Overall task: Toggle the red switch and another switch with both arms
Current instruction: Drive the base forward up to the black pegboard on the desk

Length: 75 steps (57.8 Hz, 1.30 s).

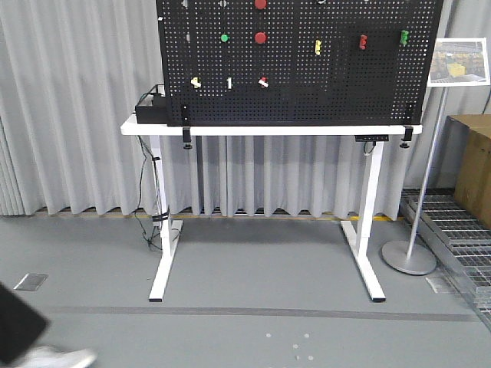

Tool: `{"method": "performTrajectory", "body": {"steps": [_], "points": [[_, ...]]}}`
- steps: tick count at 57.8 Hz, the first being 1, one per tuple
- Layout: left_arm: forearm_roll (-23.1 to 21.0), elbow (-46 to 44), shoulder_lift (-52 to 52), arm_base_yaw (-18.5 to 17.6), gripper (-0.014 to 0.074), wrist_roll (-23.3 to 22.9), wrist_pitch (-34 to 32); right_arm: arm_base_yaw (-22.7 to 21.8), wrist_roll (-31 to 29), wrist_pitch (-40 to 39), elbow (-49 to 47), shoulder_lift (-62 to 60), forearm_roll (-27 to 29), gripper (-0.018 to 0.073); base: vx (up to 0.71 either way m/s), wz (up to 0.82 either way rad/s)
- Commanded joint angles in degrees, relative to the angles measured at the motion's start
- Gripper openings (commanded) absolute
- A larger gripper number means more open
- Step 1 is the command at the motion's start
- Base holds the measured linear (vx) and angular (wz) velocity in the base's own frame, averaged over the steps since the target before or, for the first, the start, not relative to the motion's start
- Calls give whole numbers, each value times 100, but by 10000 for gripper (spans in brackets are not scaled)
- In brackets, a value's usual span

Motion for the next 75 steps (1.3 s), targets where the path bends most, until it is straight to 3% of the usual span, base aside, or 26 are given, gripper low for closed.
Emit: {"method": "performTrajectory", "body": {"steps": [1, 45, 75], "points": [[-46, 115, -111, 9, 3, -10, -481, -38, 0, -503, 31, -56, -59, -6, 0, 0], [-46, 115, -111, 9, 3, -10, -481, -38, 0, -503, 31, -56, -59, -6, 2, 1], [-46, 115, -111, 9, 3, -10, -481, -38, 0, -498, 31, -56, -59, -6, 25, -1]]}}
